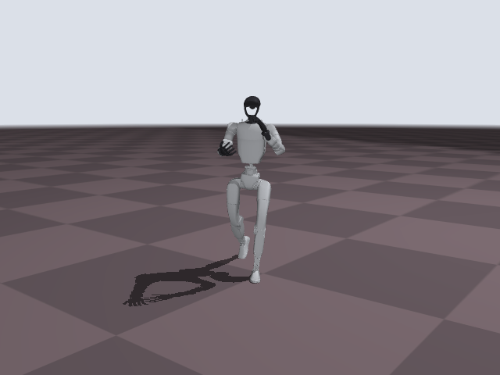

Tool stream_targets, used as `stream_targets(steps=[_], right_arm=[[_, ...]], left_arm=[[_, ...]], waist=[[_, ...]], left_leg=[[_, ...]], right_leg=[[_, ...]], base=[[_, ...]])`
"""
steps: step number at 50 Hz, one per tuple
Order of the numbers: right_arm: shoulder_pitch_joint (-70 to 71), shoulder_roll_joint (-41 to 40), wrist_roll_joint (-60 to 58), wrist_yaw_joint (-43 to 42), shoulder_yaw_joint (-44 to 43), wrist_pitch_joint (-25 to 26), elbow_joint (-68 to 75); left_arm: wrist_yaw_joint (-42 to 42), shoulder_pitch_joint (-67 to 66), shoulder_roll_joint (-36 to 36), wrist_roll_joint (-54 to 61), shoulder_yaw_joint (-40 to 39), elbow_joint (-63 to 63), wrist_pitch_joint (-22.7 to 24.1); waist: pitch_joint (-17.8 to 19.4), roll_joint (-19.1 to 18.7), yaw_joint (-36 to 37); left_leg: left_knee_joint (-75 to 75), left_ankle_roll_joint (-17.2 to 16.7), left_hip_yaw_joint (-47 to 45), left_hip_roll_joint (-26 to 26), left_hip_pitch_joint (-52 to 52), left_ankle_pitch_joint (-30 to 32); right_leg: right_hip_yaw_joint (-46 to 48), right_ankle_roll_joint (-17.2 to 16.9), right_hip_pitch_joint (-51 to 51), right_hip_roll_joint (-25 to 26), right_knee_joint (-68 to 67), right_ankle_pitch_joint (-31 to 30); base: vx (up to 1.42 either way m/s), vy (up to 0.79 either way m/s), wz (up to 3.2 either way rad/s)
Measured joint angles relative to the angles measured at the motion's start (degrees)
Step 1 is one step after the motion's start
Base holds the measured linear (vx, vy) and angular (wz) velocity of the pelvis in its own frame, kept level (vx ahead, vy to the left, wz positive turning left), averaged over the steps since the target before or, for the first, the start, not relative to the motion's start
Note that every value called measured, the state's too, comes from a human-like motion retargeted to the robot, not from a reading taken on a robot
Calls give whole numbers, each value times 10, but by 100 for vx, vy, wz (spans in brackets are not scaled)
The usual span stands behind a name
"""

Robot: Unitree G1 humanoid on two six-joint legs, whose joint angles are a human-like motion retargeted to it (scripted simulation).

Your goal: Kungfu

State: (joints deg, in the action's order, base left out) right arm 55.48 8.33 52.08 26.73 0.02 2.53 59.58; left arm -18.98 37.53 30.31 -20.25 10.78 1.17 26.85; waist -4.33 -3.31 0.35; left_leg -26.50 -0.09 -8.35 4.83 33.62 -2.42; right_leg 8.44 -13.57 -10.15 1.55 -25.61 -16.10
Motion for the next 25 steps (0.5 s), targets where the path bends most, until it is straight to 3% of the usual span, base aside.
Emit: stream_targets(steps=[3,5,8,10,12,14,16,18,21,25], right_arm=[[-116,-9,7,68,40,43,-129],[-233,-3,-2,62,83,35,-248],[-439,34,-25,48,110,-21,-421],[-581,57,-29,37,108,-65,-518],[-726,81,-4,39,85,-115,-605],[-840,93,24,22,67,-158,-654],[-930,100,36,-13,48,-192,-689],[-992,95,19,-42,24,-222,-721],[-1003,91,-53,-70,5,-261,-754],[-887,123,-186,-131,12,-295,-781]], left_arm=[[-18,46,30,-98,-50,-125,10],[-79,105,26,-219,-72,-283,12],[-173,221,5,-337,-69,-581,-56],[-98,284,28,-320,-49,-714,-111],[5,295,79,-260,-53,-747,-172],[19,278,122,-253,-77,-740,-197],[-26,252,145,-268,-90,-715,-167],[-86,228,146,-293,-87,-688,-114],[-128,193,135,-310,-82,-648,-92],[-61,97,115,-195,-104,-527,-143]], waist=[[16,-34,-64],[31,-40,-103],[69,-41,-178],[103,-39,-237],[133,-26,-304],[151,-3,-358],[161,15,-382],[162,16,-379],[151,10,-367],[135,-10,-361]], left_leg=[[45,-9,37,6,-69,5],[73,-9,49,2,-119,5],[125,20,70,-35,-204,11],[140,40,90,-55,-249,9],[144,52,108,-72,-286,4],[145,60,113,-82,-316,2],[139,66,114,-84,-336,1],[134,73,112,-77,-344,1],[142,79,111,-78,-349,9],[139,73,119,-80,-329,18]], right_leg=[[-54,-12,83,83,-79,113],[-80,-14,140,109,-80,163],[-48,39,217,75,-22,173],[-36,83,264,53,39,153],[-39,114,306,32,108,126],[-46,118,346,20,171,105],[-51,96,379,15,222,103],[-44,98,406,18,250,111],[6,99,425,6,248,121],[-1,103,402,-14,214,104]], base=[[49,6,90],[41,8,79],[34,19,119],[29,7,130],[32,-6,105],[19,-16,47],[12,-22,14],[10,-23,-2],[8,-13,-3],[4,3,9]])
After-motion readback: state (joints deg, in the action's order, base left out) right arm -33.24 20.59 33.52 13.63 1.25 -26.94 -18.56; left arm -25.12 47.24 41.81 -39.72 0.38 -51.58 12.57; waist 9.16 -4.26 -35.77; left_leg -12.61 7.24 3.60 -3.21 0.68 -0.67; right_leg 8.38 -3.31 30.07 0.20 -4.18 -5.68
